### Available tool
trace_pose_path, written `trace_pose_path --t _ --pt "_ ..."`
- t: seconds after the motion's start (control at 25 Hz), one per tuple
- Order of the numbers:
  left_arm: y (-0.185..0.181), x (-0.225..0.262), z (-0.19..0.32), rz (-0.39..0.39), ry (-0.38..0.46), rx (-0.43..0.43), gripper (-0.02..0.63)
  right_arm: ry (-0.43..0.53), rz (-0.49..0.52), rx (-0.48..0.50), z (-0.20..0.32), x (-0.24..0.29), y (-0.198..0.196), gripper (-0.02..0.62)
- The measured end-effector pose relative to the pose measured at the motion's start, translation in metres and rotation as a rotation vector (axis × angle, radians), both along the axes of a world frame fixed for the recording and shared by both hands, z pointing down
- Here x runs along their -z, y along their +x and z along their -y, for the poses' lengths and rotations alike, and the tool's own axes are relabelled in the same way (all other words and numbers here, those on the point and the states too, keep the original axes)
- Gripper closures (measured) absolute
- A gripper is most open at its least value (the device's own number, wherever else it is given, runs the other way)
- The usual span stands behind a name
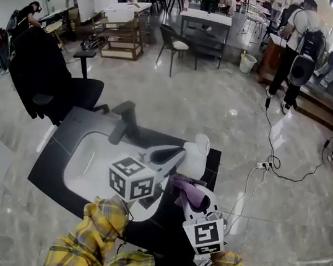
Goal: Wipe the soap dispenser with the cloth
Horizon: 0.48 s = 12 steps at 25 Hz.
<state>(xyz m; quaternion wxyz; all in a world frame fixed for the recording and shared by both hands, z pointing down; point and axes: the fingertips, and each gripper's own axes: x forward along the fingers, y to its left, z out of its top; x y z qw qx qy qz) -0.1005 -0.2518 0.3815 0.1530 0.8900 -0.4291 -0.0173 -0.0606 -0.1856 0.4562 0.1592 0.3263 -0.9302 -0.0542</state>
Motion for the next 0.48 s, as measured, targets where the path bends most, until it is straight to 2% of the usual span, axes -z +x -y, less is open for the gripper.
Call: trace_pose_path --t 0.48 --pt "0.001 -0.003 0.001 -0.001 -0.005 0.009 0.589 -0.152 -0.026 0.014 0.004 -0.052 0.001 0.522"
